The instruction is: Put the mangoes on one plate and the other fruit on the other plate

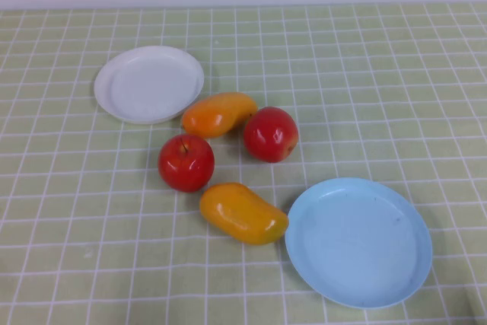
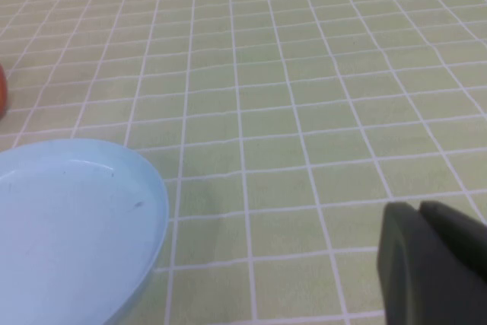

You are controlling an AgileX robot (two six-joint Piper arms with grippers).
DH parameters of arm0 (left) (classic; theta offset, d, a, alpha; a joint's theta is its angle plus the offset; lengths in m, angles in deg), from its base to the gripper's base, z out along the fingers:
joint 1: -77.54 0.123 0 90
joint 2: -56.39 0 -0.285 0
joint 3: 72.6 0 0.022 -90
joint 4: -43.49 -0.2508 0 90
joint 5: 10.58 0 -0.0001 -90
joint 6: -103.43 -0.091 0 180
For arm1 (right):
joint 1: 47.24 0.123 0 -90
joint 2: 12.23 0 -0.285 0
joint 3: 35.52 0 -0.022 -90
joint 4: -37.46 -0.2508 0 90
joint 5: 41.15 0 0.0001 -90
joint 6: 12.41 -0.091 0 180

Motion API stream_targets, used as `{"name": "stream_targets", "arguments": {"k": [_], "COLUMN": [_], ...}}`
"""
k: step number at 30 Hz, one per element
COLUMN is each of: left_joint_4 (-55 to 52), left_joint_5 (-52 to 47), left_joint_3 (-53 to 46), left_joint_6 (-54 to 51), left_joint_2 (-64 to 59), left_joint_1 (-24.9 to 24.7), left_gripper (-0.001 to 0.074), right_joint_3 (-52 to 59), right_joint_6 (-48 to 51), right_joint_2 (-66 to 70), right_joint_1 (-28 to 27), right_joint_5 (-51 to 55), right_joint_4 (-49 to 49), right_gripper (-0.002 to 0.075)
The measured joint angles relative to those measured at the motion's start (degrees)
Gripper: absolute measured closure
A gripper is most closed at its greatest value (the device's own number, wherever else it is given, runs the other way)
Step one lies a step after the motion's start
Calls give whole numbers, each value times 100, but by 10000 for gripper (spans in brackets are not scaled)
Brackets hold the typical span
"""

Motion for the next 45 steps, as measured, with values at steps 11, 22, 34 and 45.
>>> {"name": "stream_targets", "arguments": {"k": [11,22,34,45], "left_joint_4": [2379,3901,4081,3552], "left_joint_5": [817,1279,900,-994], "left_joint_3": [0,0,363,2235], "left_joint_6": [594,763,377,-422], "left_joint_2": [0,0,-558,-2306], "left_joint_1": [0,0,0,0], "left_gripper": [734,734,734,734], "right_joint_3": [0,0,0,0], "right_joint_6": [0,0,0,0], "right_joint_2": [0,0,0,0], "right_joint_1": [0,0,0,0], "right_joint_5": [0,0,0,0], "right_joint_4": [0,0,0,0], "right_gripper": [742,742,742,742]}}
